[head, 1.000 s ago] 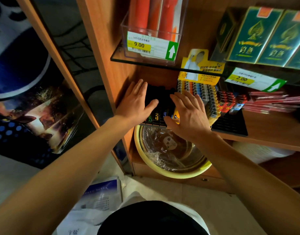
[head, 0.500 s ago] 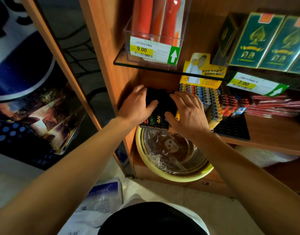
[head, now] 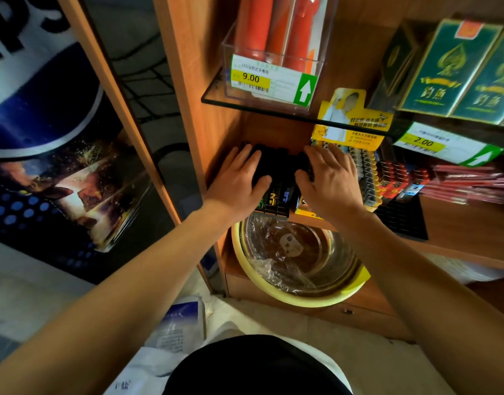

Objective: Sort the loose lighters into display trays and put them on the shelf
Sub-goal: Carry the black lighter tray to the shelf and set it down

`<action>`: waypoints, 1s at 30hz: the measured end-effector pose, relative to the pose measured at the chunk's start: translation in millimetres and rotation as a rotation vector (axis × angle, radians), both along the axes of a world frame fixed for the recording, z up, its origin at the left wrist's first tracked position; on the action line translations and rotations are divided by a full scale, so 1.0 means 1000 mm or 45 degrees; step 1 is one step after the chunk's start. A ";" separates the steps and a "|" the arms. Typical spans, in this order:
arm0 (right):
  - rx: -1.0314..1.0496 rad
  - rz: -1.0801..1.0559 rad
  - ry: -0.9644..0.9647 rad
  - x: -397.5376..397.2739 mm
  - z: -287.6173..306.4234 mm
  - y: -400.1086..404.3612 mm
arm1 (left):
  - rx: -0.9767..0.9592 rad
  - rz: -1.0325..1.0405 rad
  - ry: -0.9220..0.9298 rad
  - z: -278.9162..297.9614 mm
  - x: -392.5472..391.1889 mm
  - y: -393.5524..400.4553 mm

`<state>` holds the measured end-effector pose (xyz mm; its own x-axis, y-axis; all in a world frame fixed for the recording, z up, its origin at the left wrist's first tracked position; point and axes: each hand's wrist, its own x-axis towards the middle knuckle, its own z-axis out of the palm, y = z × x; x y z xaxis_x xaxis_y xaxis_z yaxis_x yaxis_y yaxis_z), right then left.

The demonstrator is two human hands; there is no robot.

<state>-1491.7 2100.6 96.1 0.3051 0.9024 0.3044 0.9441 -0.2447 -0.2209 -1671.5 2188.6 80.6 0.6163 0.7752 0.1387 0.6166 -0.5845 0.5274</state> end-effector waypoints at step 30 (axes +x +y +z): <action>0.024 0.120 -0.178 -0.041 -0.007 -0.040 | 0.281 -0.038 -0.175 -0.018 -0.029 -0.032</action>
